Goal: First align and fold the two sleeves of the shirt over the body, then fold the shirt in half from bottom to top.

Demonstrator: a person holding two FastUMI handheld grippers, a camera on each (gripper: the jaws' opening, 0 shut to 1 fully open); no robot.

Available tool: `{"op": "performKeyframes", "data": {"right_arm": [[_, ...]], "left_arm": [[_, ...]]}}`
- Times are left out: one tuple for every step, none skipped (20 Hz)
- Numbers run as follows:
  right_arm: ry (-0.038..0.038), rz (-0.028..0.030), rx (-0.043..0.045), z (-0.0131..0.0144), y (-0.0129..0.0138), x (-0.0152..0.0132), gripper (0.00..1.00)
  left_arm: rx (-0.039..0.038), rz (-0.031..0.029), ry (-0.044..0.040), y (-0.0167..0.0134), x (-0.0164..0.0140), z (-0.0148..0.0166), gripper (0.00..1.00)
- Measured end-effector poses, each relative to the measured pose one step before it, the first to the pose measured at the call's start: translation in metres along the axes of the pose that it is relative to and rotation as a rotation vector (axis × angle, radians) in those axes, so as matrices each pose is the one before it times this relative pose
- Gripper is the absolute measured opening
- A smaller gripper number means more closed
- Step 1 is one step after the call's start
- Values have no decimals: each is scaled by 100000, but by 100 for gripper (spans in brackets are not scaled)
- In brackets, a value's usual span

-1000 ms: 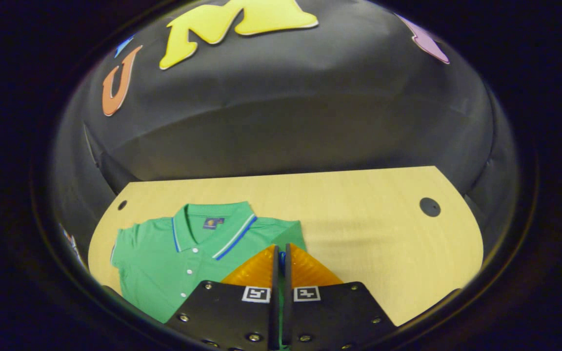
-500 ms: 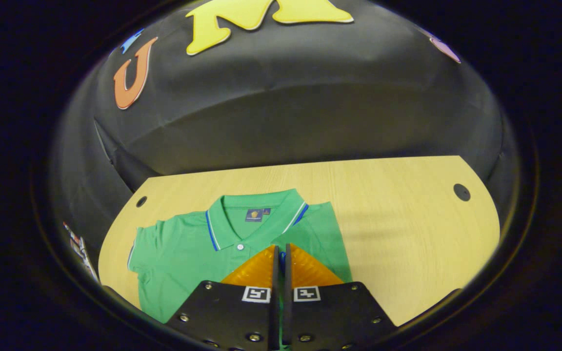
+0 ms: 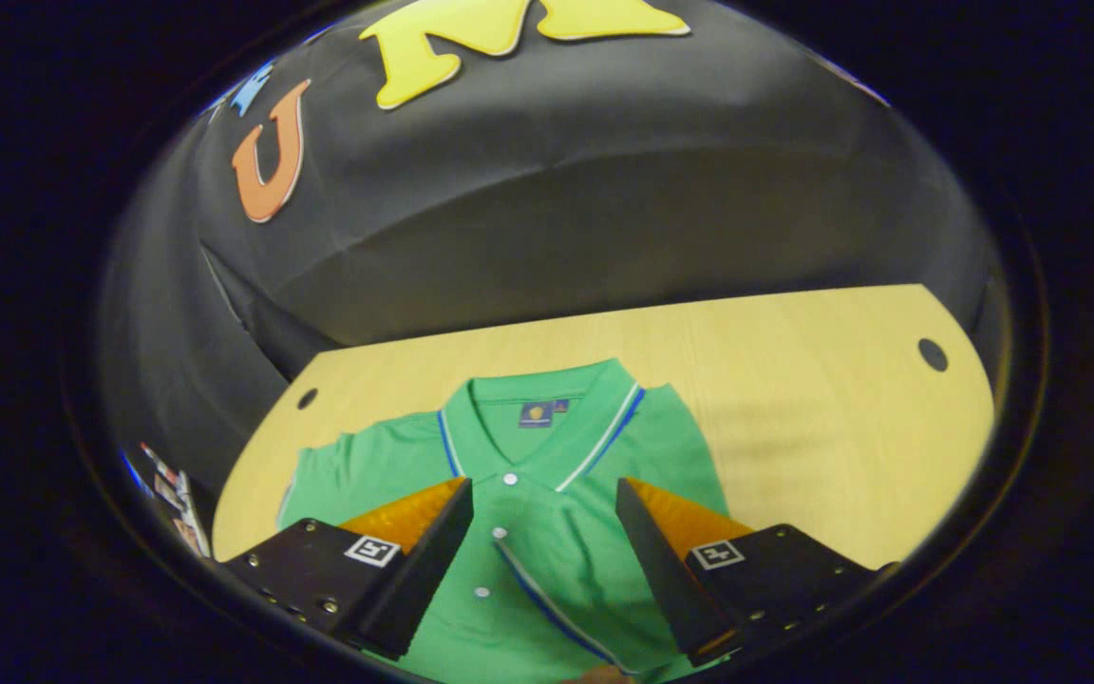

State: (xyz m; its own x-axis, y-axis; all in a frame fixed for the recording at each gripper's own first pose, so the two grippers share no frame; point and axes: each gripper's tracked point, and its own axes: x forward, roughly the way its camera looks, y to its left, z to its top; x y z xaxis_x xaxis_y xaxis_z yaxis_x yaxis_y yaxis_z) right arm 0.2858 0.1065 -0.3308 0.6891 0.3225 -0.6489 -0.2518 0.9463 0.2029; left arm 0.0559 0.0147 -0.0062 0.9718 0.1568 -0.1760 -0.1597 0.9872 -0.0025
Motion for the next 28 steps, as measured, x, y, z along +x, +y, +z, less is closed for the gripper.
{"op": "performKeyframes", "data": {"right_arm": [[-79,-1100,-1375,233,-136,-165,96],[408,99,-483,-157,212,-265,97],[967,-882,-800,-303,-220,-47,97],[92,-1135,-1537,32,-250,47,97],[-789,-1137,-1233,181,-186,-72,97],[-821,-296,-466,326,-42,-279,98],[-1750,687,-104,534,223,-412,97],[-1667,-13,-803,612,10,-559,98],[-2292,-546,-1745,802,-253,-623,98],[-2758,-652,-1729,1033,-223,-780,98],[-3035,-710,-1507,1170,-211,-949,98],[-3314,-696,-1408,1248,-269,-916,98],[-3031,-683,-1115,1051,-269,-902,97],[-3465,-376,-688,1244,-191,-885,97],[-2792,-414,-331,995,-131,-999,97],[-2706,-468,157,1046,-223,-965,97],[-2505,12,696,1040,-58,-1143,97],[-2106,-15,499,984,-95,-1162,97],[-2572,-460,-105,852,-215,-1140,97],[-2281,-1022,-202,908,-364,-1083,97],[-2490,-24,-37,863,-81,-1289,97],[-1869,192,-87,721,-142,-1201,97],[-1136,158,-723,463,-306,-1117,97],[-557,-547,-715,318,-487,-1204,97],[-1006,-489,-169,551,-401,-1177,97],[-1482,-1132,220,631,-403,-1239,97],[-1784,-991,600,810,-385,-1178,97],[-1007,-1648,430,589,-467,-1037,97]], "left_arm": [[-270,-247,-183,-51,-105,70,96],[61,-112,-389,26,-77,233,96],[279,-208,-375,-53,-22,173,96],[401,-121,-100,-70,-39,-97,96],[62,-296,-143,-11,9,14,96],[-314,-159,-48,-23,8,14,96],[-567,-316,-34,-62,135,-68,96],[-427,-305,109,-83,232,-181,96],[-184,-127,426,29,342,-257,96],[-301,-251,553,36,298,-343,96],[-409,-368,4,9,370,-222,97],[-300,-120,420,110,487,-261,96],[-366,-363,492,-12,464,-415,97],[-192,-281,723,68,690,-452,97],[28,-461,2107,-114,642,-653,97],[-447,-842,1692,-146,482,-599,97],[-468,-909,718,-237,680,-280,97],[136,-820,676,-127,626,-353,97],[1155,-260,628,-27,840,-513,97],[1658,-195,972,124,781,-663,97],[1414,32,1172,160,936,-649,97],[2592,649,872,327,979,-566,97],[3001,631,-124,468,1021,-540,97],[2632,161,411,339,1009,-508,97],[1293,-936,641,16,988,-845,97],[-43,-781,1599,61,1085,-1074,97],[118,-872,2883,203,1089,-1160,97],[-288,-195,1795,393,1179,-1084,97]]}}
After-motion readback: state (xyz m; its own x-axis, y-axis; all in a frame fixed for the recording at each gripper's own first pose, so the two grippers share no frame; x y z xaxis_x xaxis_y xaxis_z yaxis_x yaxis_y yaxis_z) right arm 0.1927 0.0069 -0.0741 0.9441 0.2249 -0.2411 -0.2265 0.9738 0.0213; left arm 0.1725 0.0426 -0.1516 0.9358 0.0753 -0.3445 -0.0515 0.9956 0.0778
